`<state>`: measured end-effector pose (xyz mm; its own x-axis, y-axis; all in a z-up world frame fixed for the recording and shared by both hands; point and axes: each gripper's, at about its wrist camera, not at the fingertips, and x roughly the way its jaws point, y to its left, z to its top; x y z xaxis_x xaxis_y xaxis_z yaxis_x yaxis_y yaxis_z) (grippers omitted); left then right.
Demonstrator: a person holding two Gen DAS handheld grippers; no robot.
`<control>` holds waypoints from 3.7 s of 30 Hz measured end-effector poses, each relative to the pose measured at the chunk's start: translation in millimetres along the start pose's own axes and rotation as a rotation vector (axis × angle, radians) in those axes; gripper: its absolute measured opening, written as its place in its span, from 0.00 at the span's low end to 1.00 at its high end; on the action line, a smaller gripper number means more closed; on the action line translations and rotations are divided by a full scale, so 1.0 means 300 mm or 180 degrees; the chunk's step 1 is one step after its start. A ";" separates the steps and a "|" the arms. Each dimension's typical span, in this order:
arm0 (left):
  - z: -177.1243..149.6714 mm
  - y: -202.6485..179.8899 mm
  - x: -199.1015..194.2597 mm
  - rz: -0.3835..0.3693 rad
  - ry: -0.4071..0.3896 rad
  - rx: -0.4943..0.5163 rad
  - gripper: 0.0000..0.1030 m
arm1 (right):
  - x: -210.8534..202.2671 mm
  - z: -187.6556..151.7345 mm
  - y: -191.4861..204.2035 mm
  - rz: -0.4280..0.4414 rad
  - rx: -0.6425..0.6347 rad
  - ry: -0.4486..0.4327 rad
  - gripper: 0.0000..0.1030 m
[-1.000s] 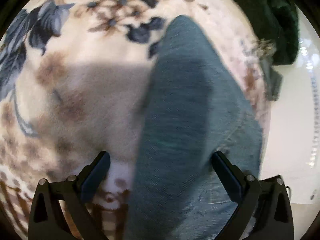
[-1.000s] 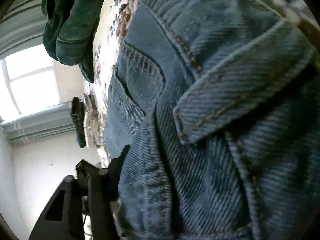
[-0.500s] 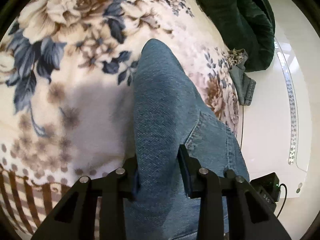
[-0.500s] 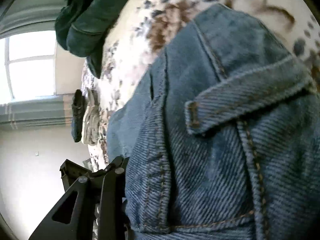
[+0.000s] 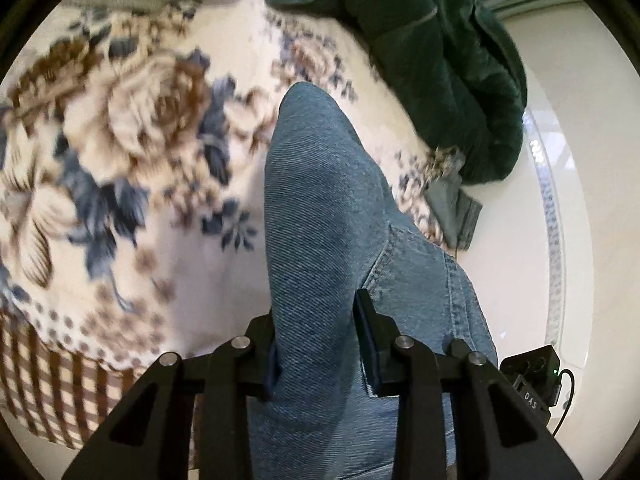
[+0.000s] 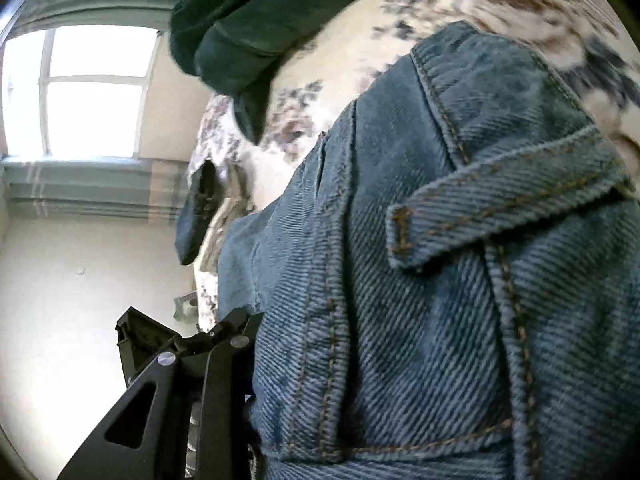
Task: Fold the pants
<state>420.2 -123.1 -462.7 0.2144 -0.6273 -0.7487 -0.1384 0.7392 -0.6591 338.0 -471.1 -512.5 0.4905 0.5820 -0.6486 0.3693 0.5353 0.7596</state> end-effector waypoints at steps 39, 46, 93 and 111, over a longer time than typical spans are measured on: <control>1.690 0.905 -0.522 0.0174 -0.0590 0.0028 0.39 | 1.607 0.375 1.170 0.0073 -0.0549 0.0155 0.43; 1.634 0.849 -0.543 0.0523 -0.0646 0.0243 0.44 | 1.497 0.391 1.112 -0.0150 -0.0343 0.0262 0.53; 0.344 -0.114 -1.499 0.2127 -0.2081 0.1211 0.95 | -0.123 -0.592 2.036 -0.1662 -0.2870 -0.1170 1.00; 0.077 -0.162 -1.693 0.1950 -0.2245 0.1303 1.00 | -0.578 -0.976 2.128 -0.1661 -0.2972 -0.1522 1.00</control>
<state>340.2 165.4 -48.8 0.7568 0.0766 -0.6491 -0.1029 0.9947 -0.0026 257.6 -51.0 70.9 0.7710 -0.0240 -0.6364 -0.0120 0.9986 -0.0523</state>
